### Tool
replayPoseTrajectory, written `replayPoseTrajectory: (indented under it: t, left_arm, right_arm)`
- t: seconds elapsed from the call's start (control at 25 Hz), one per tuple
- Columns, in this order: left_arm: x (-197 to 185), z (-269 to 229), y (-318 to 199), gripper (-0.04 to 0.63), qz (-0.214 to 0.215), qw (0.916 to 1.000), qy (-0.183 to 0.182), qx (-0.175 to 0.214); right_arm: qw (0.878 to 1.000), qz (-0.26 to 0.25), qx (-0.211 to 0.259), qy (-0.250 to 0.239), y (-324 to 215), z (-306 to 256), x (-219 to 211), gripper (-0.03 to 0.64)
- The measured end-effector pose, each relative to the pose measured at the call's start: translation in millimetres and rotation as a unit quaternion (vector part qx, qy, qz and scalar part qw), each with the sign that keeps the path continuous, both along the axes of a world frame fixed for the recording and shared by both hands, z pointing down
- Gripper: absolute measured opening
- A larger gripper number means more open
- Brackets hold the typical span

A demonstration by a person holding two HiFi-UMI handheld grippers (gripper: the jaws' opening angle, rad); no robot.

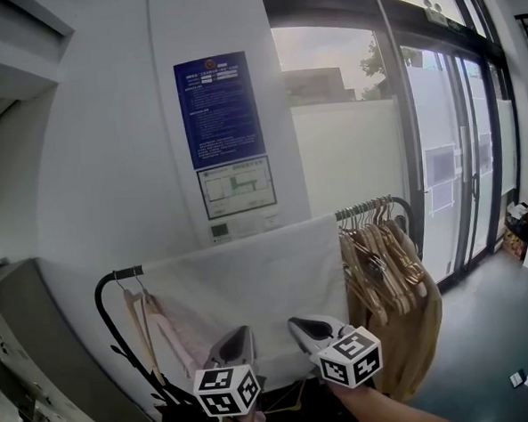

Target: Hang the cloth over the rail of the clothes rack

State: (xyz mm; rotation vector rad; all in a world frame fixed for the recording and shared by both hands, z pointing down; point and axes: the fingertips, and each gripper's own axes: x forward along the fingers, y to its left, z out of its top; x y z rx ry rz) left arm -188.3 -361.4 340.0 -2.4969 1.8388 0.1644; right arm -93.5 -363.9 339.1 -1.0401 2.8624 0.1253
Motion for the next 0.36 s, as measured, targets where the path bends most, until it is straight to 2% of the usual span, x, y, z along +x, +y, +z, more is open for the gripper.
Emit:
replayPoseTrajectory:
  t: [0.36]
  left_arm:
    - [2.2,-2.4,-3.1,0.006,0.006,1.0,0.004,0.001]
  right_arm:
    - [1.0,0.001,0.0,0.003,-1.9,-3.7,-0.4,0.0]
